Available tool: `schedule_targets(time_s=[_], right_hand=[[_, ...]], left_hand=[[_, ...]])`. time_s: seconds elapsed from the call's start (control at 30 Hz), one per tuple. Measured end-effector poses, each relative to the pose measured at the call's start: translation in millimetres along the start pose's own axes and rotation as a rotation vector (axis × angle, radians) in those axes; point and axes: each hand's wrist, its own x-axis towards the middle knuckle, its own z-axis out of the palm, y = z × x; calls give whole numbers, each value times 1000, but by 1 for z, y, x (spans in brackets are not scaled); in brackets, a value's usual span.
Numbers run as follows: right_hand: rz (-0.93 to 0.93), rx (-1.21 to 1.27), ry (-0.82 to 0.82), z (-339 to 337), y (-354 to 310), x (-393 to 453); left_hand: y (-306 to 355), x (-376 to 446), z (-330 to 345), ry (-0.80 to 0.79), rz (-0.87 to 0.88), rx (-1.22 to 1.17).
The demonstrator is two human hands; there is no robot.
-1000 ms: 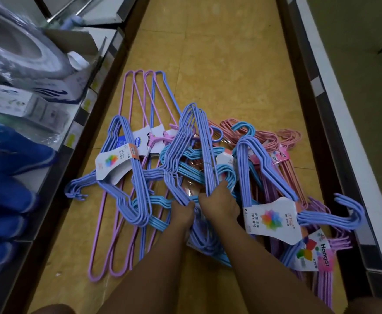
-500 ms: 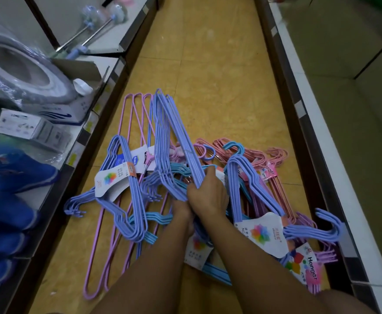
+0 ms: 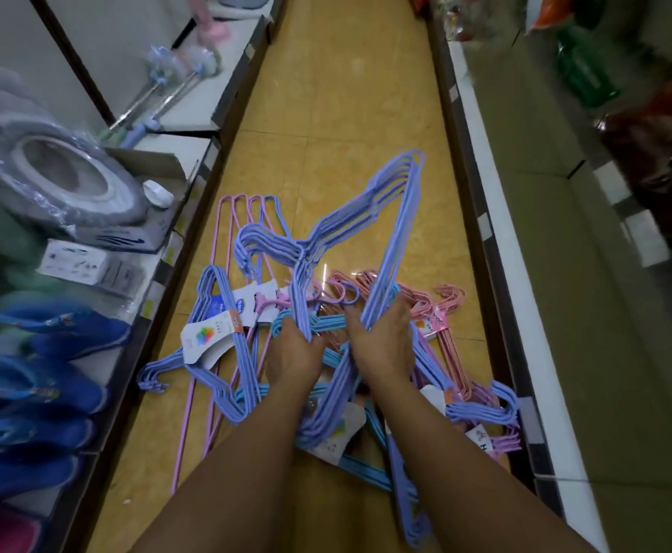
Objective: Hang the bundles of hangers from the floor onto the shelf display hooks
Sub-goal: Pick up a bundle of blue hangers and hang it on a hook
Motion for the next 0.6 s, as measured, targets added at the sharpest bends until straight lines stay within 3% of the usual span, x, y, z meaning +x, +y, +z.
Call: schedule_targets(time_s=[0.1, 0.23, 0.4, 0.6], right_hand=[[-125, -176, 254, -55, -35, -13], [-363, -568, 305, -125, -87, -29], [-370, -890, 117, -198, -160, -66], [-479, -858, -144, -251, -219, -117]], left_hand=[[15, -25, -53, 26, 83, 164], [44, -64, -135, 76, 222, 394], [86, -121, -235, 21, 385, 643], [120, -174, -339, -29, 524, 884]])
